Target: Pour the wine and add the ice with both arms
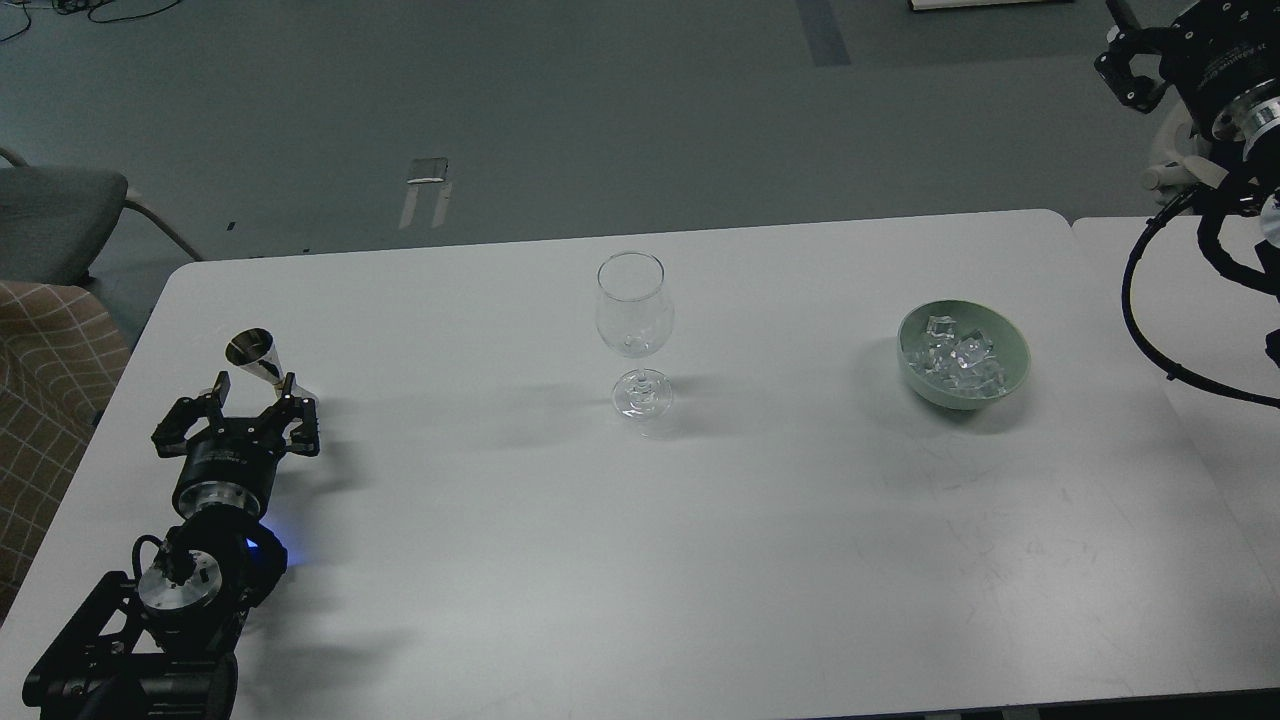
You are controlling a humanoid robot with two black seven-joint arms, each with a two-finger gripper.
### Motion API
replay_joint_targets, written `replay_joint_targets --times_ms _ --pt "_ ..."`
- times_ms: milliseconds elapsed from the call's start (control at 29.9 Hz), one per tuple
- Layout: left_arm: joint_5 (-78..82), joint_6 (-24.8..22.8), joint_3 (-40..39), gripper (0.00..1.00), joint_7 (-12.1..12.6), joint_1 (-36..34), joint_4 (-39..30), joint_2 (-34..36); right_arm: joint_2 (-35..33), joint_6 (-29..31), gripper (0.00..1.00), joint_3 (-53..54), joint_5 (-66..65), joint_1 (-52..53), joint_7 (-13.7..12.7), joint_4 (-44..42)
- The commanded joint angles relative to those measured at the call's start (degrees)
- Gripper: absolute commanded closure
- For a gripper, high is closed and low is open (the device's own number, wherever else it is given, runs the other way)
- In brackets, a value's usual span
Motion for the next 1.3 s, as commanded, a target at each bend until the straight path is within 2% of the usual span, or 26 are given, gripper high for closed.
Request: replay_joint_targets --times_ms 0,234,602,835,1069,1270 --pt "-0.1 0.1 0.5 0.34 0.1 -0.7 0.0 0.3 0.0 0.0 0.00 0.0 0.0 0.0 0.0 0.0" --pt "-0.1 -0.2 0.5 0.34 1.2 -2.5 3.1 0.4 0.0 0.0 0.00 0.0 0.0 0.1 0.0 0.1" --pt "-0.1 -0.5 0.5 0.34 1.2 -3.8 5.5 0.2 0.0 -0.4 0.00 0.0 0.0 0.1 0.0 0.2" --pt "-0.1 -0.6 0.6 0.38 1.2 -5.8 7.1 0.0 0.0 -0.4 0.00 0.0 -0.1 0.1 0.1 0.1" --pt "0.0 -0.8 0.6 0.38 2.9 -7.7 10.7 0.0 0.0 -0.4 0.00 0.0 -0.1 0.0 0.1 0.0" --pt "0.0 -0.9 0.6 0.40 3.0 -8.2 11.4 0.1 0.6 -0.4 0.00 0.0 -0.2 0.0 0.1 0.0"
